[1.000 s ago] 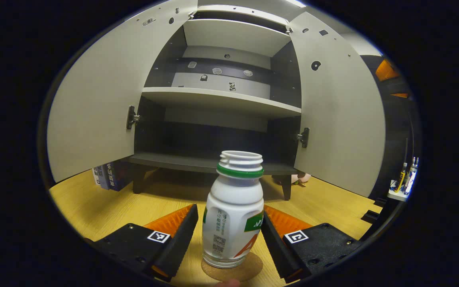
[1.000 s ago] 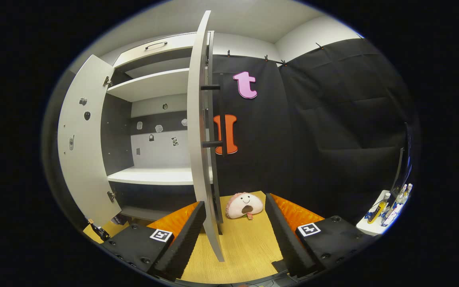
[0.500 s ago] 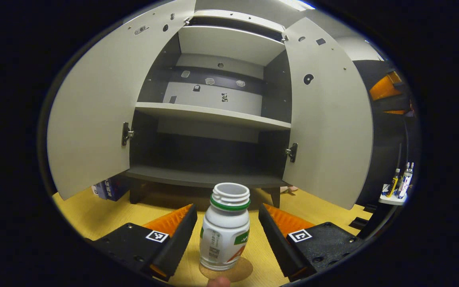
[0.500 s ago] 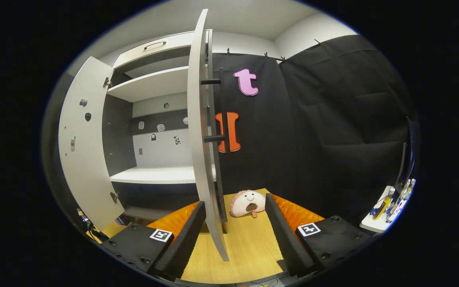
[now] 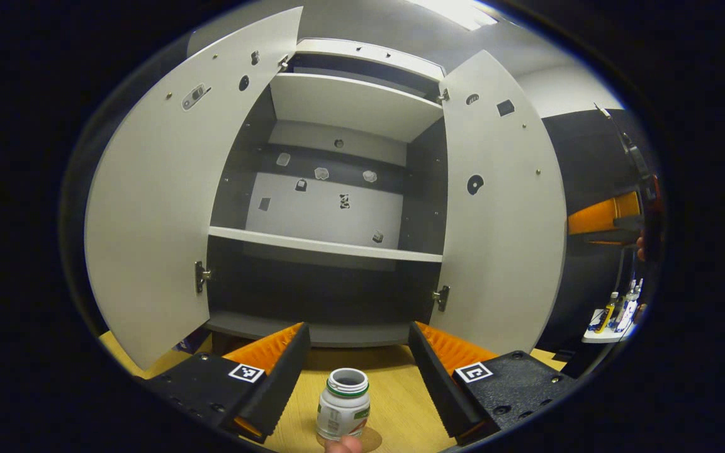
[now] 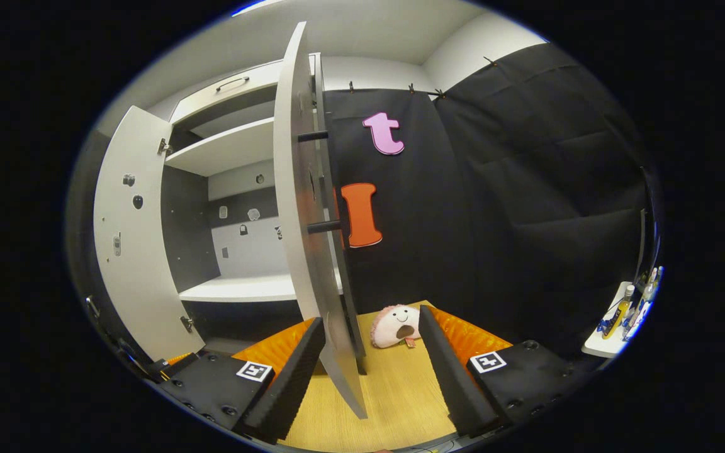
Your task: Grasp the bottle in the cabinet with the left hand and place it on the coaster, then close the right door with the right hand and the left door with the left hand.
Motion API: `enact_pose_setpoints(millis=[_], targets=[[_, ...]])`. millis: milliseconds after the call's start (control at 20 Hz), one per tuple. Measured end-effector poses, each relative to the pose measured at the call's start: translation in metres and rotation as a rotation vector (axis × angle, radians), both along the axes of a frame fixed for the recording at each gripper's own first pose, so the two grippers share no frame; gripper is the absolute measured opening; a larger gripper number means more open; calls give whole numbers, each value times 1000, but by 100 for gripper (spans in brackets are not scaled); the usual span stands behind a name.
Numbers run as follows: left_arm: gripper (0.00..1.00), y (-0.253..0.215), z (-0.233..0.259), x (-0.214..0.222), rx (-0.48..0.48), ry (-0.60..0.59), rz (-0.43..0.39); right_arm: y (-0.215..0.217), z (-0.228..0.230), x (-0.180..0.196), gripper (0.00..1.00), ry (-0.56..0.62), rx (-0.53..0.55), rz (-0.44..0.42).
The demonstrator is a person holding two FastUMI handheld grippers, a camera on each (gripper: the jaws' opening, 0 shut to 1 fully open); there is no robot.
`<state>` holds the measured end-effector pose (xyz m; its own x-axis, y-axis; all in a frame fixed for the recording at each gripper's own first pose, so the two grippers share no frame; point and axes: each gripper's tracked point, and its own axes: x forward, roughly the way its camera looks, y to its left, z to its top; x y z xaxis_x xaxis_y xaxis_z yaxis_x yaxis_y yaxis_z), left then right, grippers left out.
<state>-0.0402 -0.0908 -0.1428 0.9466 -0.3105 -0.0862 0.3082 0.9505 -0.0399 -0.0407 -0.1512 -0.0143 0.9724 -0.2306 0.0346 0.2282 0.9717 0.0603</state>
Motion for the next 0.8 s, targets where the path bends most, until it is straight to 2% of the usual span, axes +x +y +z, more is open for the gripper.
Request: enact_pose_setpoints(millis=[150, 450, 600, 650, 800], targets=[[95, -1, 49, 3, -2, -56, 17, -18, 15, 0, 100, -39, 9, -7], [95, -4, 95, 11, -4, -63, 38, -54, 42, 0, 99, -98, 19, -39], [95, 1, 104, 15, -1, -70, 54, -63, 64, 9, 98, -97, -14, -46], [92, 5, 108, 17, 5, -74, 63, -69, 70, 13, 98, -98, -24, -59], [95, 15, 111, 22, 14, -62, 78, -69, 78, 29, 98, -99, -18, -43]])
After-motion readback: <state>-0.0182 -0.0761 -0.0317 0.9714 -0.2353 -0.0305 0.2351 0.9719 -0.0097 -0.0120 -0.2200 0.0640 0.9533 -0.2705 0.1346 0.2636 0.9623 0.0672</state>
